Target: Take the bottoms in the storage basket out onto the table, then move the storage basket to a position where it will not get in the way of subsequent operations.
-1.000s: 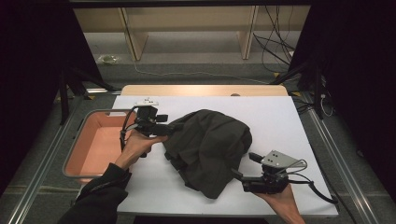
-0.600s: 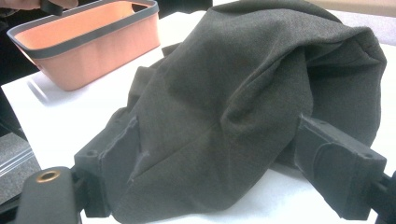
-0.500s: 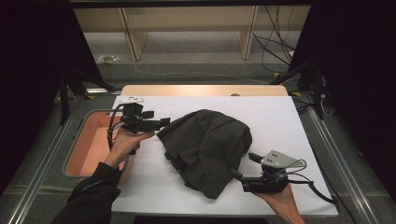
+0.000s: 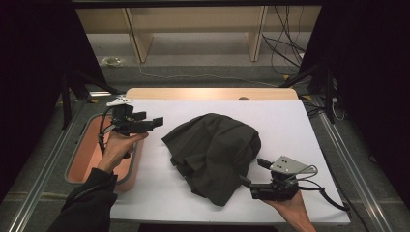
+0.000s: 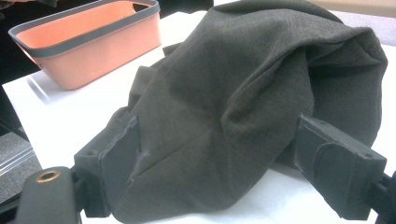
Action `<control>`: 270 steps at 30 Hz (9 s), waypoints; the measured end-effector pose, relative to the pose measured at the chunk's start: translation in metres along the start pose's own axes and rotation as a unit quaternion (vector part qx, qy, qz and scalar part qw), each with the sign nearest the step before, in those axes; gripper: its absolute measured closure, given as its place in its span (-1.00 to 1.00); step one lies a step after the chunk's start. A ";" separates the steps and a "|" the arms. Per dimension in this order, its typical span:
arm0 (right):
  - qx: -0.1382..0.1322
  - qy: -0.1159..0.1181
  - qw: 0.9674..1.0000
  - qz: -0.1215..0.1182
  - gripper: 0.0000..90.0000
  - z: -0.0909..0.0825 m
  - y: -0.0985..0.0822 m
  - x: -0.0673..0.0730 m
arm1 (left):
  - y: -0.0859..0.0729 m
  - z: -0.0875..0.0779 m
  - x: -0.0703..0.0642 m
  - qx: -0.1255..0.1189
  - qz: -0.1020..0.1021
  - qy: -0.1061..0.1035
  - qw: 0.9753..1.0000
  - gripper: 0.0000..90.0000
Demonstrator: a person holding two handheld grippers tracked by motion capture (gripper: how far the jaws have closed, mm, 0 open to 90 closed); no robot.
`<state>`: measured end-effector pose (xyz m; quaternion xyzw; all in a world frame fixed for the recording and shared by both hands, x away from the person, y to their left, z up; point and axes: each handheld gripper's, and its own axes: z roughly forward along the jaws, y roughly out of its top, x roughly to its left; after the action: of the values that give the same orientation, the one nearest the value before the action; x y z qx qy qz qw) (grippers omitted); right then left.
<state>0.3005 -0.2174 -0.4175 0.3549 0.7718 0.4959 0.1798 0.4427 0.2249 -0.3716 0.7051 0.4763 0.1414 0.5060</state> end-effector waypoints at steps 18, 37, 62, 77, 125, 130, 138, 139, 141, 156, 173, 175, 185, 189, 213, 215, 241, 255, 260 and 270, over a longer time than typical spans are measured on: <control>-0.003 0.001 1.000 0.003 -0.63 0.001 0.000 0.000 | -0.014 -0.029 0.048 0.003 -0.015 0.090 0.996 -0.67; -0.003 0.003 1.000 0.004 -0.63 0.002 0.001 -0.001 | -0.025 -0.045 0.092 0.025 -0.055 0.143 0.988 -0.67; 0.000 0.003 1.000 0.003 -0.63 0.004 0.000 0.000 | -0.031 -0.074 0.127 0.097 -0.069 0.207 0.971 -0.66; 0.001 0.003 1.000 0.002 -0.62 0.004 0.000 0.000 | -0.041 -0.091 0.148 0.142 -0.097 0.231 0.958 -0.40; 0.005 0.009 1.000 0.003 -0.62 0.006 0.000 0.000 | -0.049 -0.087 0.159 0.185 -0.159 0.245 0.938 0.86; 0.008 0.010 1.000 0.003 -0.62 0.006 0.000 -0.001 | -0.048 -0.083 0.157 0.181 -0.159 0.245 0.939 0.86; 0.009 0.009 1.000 0.002 -0.62 0.006 0.000 -0.001 | -0.044 -0.073 0.151 0.180 -0.154 0.244 0.941 0.86; 0.008 0.009 1.000 0.002 -0.62 0.006 0.000 -0.001 | -0.044 -0.072 0.151 0.179 -0.153 0.243 0.941 0.86; 0.010 0.009 1.000 0.002 -0.62 0.006 0.000 0.000 | -0.044 -0.071 0.150 0.181 -0.151 0.244 0.941 0.86; 0.011 0.005 1.000 0.004 -0.62 0.006 0.000 0.000 | -0.041 -0.074 0.147 0.167 -0.139 0.233 0.948 0.59; 0.018 0.003 1.000 0.006 -0.63 0.008 -0.001 0.000 | -0.011 -0.069 0.110 0.144 -0.104 0.231 0.956 -0.33; 0.018 0.005 1.000 0.006 -0.63 0.009 -0.001 0.000 | -0.007 -0.069 0.106 0.136 -0.101 0.225 0.960 -0.38; 0.022 0.003 1.000 0.009 -0.64 0.011 -0.002 0.001 | 0.002 -0.060 0.084 0.120 -0.087 0.177 0.973 -0.54; 0.025 0.004 1.000 0.011 -0.64 0.013 -0.003 0.002 | 0.002 -0.053 0.076 0.120 -0.085 0.147 0.978 -0.56; 0.042 0.009 0.999 0.027 -0.65 0.021 -0.005 0.005 | 0.002 -0.012 0.021 0.130 -0.047 0.060 0.989 -0.63; 0.048 0.006 0.999 0.023 -0.65 0.023 -0.005 0.007 | 0.001 -0.009 0.017 0.129 -0.044 0.054 0.989 -0.63; 0.060 0.011 0.998 0.015 -0.65 0.034 -0.006 0.018 | -0.017 0.031 -0.030 0.165 -0.001 0.000 0.986 -0.63; 0.065 0.017 0.998 0.017 -0.65 0.037 -0.008 0.019 | -0.039 0.060 -0.052 0.199 0.023 -0.007 0.980 -0.63; 0.070 0.015 0.997 0.009 -0.65 0.038 -0.008 0.022 | -0.046 0.068 -0.056 0.209 0.029 -0.005 0.978 -0.63; 0.082 0.020 0.996 -0.001 -0.65 0.043 -0.008 0.029 | -0.065 0.084 -0.057 0.234 0.035 0.008 0.972 -0.63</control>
<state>0.3049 -0.1709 -0.4417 0.3582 0.8134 0.4379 0.1353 0.4370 0.1319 -0.4478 0.8190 0.4753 0.0490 0.3176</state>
